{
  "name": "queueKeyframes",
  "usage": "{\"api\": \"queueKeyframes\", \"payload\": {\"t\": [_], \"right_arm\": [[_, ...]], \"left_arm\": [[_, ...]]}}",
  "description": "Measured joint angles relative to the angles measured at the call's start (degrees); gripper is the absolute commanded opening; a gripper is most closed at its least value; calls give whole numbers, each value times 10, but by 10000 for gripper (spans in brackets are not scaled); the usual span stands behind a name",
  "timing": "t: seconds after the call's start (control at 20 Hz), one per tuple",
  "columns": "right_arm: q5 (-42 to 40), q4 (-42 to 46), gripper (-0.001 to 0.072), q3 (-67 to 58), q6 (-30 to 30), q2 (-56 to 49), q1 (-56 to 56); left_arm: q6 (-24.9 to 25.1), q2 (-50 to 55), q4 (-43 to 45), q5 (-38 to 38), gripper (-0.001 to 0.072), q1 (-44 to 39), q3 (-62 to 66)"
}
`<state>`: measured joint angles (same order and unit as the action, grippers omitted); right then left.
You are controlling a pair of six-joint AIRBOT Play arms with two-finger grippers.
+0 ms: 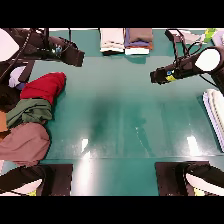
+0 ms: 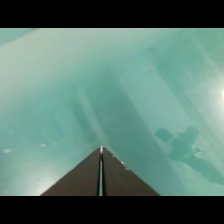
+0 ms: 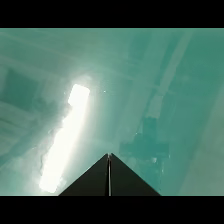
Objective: Fold the shirts.
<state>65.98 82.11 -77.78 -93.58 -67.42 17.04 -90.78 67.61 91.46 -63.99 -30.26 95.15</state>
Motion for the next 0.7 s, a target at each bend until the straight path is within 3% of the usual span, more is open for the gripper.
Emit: {"api": "queueKeyframes", "payload": {"t": [0.05,0.3,0.7], "right_arm": [[0,0,19,0,0,0,0],[0,0,18,0,-1,0,0],[-1,0,18,0,-1,0,0]], "left_arm": [[5,1,12,3,549,5,0],[7,38,66,-2,551,93,-12],[-3,184,80,-7,551,260,-106]]}}
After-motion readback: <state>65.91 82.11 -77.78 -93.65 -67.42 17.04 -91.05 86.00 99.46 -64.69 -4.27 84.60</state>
